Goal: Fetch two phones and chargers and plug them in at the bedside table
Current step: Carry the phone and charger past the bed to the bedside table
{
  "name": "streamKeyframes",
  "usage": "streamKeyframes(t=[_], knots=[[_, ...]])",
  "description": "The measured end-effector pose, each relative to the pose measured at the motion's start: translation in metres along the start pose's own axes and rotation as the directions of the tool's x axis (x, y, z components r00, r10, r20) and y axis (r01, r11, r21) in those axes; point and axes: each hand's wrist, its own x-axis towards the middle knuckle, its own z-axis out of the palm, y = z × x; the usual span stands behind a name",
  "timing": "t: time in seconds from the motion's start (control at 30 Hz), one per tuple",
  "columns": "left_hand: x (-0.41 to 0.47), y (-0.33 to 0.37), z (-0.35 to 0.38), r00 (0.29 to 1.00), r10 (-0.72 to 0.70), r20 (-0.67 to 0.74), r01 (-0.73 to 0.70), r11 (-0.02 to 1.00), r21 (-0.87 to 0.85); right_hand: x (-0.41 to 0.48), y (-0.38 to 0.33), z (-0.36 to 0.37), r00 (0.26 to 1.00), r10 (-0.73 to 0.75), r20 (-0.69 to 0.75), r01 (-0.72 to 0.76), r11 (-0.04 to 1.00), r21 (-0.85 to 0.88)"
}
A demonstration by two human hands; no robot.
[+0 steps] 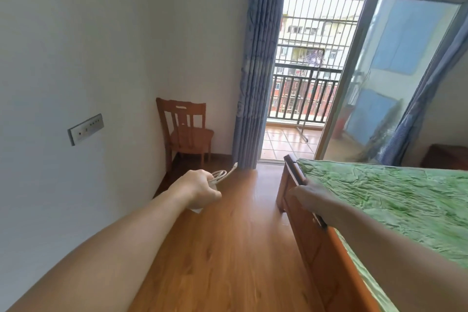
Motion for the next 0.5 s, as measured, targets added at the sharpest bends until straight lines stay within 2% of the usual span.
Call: streamKeyframes(t=[0.3,0.5], knots=[[0.169,-0.001,-0.026,0.998,0.048,0.05,-0.049,0.999,0.017,0.163,-0.069,0.018,0.998,-0.06,0.024,0.061,0.998,-0.032],[0.304,0.01,-0.026,0.998,0.041,0.053,-0.046,0.993,0.105,0.315,-0.087,0.024,0.997,-0.07,0.03,0.071,0.997,-0.008]])
